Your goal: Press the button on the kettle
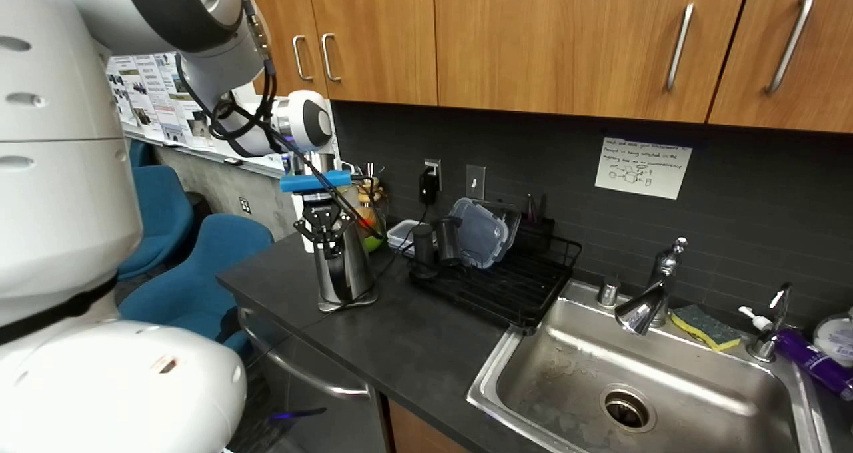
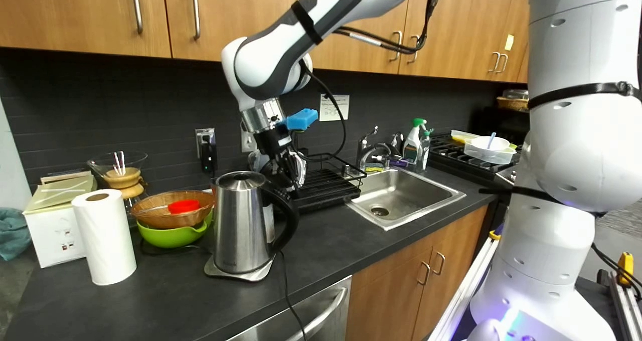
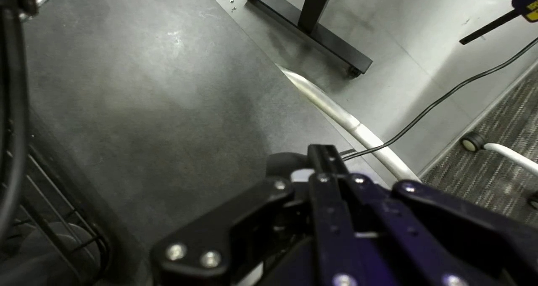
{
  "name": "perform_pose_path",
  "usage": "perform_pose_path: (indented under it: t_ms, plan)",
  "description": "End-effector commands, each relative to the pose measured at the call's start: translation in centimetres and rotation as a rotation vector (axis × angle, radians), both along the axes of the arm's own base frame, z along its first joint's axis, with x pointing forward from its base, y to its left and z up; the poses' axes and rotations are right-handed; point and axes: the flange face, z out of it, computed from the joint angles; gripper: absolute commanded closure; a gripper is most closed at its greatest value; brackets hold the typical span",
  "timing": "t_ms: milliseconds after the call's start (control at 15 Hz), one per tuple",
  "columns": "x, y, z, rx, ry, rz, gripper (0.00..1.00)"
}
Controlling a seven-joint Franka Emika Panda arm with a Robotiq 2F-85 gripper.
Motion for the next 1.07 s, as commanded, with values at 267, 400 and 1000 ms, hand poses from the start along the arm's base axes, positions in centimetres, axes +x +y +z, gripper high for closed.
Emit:
perform_pose_path:
  t_ms: [267, 400, 1000]
  plan:
    - [0.42, 0.55, 0.27, 0.009, -0.035, 0.018, 1.0]
    - [0.5, 0.46, 0.33, 0.013, -0.045, 0.025, 1.0]
    - [0.65, -0.21, 0.02, 0.038, -0.073, 0.031, 1.0]
